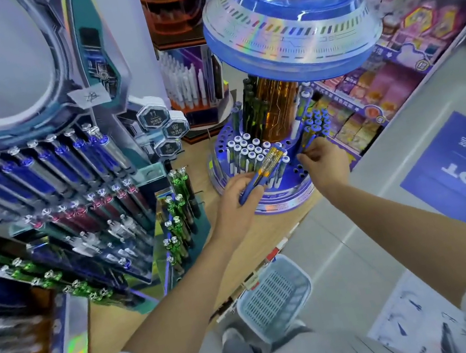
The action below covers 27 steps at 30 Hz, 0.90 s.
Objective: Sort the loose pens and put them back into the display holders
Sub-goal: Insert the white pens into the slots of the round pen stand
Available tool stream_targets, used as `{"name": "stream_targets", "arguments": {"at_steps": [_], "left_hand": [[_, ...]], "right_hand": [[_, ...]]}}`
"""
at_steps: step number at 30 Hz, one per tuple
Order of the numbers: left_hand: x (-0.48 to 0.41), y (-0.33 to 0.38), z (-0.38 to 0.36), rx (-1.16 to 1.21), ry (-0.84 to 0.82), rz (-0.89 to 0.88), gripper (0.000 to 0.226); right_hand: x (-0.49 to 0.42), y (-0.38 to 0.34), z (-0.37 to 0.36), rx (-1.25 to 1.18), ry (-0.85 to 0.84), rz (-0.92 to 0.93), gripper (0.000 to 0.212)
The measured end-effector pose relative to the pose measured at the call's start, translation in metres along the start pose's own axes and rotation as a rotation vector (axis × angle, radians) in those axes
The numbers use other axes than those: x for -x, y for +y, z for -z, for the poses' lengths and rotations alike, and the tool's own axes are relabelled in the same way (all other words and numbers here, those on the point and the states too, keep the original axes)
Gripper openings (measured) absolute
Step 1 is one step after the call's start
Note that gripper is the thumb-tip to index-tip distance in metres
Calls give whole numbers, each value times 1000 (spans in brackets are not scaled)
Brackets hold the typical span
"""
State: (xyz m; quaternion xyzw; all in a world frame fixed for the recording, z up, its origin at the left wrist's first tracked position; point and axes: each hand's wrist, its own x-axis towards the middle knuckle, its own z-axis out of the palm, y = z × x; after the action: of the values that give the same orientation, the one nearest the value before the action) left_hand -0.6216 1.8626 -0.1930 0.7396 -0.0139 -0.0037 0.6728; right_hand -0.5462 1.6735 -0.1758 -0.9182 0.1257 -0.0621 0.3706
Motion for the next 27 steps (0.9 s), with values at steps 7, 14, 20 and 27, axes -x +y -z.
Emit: {"name": "stream_targets", "arguments": {"at_steps": [7,14,20,27], "left_hand": [[3,-1,1,122,-83,109,10],[5,8,-17,148,-145,73,10],[6,14,-39,163,-183,80,14],[4,18,-43,177,-194,118,12]], "right_hand": [[9,-3,1,-94,1,-7,20],[39,0,17,-294,-126,105,21],[55,-3,40,-609,-378,101,20],[42,-2,62,-633,-222,68,6]]}}
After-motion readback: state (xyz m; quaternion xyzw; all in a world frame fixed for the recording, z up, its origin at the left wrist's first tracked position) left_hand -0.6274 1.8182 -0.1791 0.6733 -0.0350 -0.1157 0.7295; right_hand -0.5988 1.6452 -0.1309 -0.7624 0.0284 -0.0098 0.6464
